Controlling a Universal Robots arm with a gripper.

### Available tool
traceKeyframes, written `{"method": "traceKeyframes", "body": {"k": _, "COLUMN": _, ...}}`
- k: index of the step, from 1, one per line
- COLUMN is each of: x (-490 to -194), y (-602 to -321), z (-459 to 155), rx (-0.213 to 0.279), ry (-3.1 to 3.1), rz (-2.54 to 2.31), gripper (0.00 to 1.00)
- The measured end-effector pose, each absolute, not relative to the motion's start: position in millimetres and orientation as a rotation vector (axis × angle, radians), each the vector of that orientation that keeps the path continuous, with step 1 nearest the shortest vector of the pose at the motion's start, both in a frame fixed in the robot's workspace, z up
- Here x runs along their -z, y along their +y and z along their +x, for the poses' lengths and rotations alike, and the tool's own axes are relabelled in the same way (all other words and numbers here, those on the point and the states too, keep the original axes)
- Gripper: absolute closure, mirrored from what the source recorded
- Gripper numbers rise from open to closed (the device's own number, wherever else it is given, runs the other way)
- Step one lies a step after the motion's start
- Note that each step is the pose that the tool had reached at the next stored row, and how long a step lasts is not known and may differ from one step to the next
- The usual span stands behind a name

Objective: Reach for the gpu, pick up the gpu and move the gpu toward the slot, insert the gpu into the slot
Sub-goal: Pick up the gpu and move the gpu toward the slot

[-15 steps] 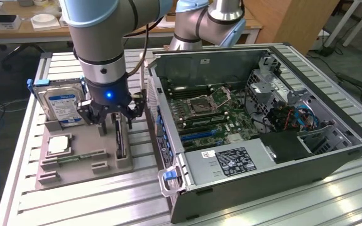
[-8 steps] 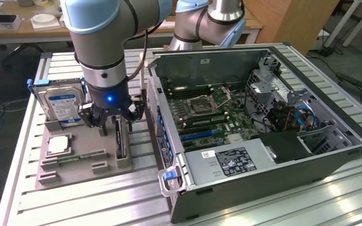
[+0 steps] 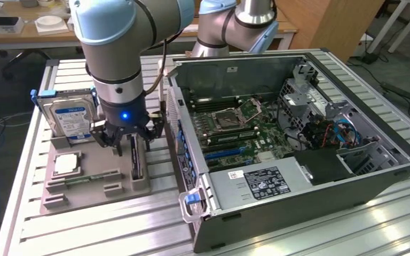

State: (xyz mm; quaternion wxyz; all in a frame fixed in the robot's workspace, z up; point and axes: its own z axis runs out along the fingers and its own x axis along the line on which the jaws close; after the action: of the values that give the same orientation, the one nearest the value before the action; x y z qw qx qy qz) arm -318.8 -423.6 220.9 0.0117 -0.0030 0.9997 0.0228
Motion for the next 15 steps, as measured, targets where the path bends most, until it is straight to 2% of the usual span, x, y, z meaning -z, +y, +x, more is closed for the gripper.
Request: {"method": "traceKeyframes", "body": {"k": 15, "x": -217.1, "y": -417.6, "z": -318.8, "rx": -0.070, "ry": 3.117, "rz": -0.009, "gripper": 0.35}}
